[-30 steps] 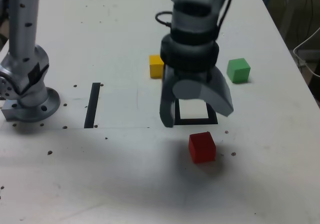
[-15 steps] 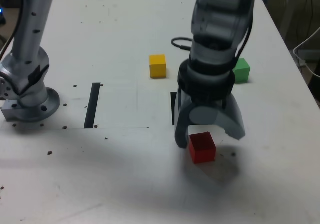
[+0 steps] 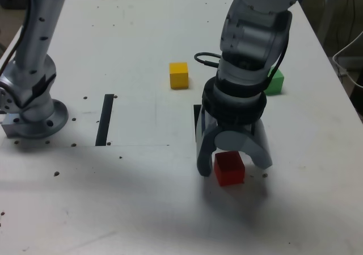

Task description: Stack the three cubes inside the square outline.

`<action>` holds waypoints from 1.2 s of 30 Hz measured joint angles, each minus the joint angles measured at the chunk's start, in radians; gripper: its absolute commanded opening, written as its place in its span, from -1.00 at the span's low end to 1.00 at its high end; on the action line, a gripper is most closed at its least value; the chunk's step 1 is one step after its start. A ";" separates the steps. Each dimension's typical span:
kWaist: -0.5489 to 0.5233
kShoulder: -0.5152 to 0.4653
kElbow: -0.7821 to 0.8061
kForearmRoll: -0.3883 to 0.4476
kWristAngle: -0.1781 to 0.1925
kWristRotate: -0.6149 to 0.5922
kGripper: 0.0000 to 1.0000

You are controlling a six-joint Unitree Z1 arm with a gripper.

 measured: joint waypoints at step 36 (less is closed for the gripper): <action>0.000 -0.024 0.008 -0.005 0.006 -0.006 -0.66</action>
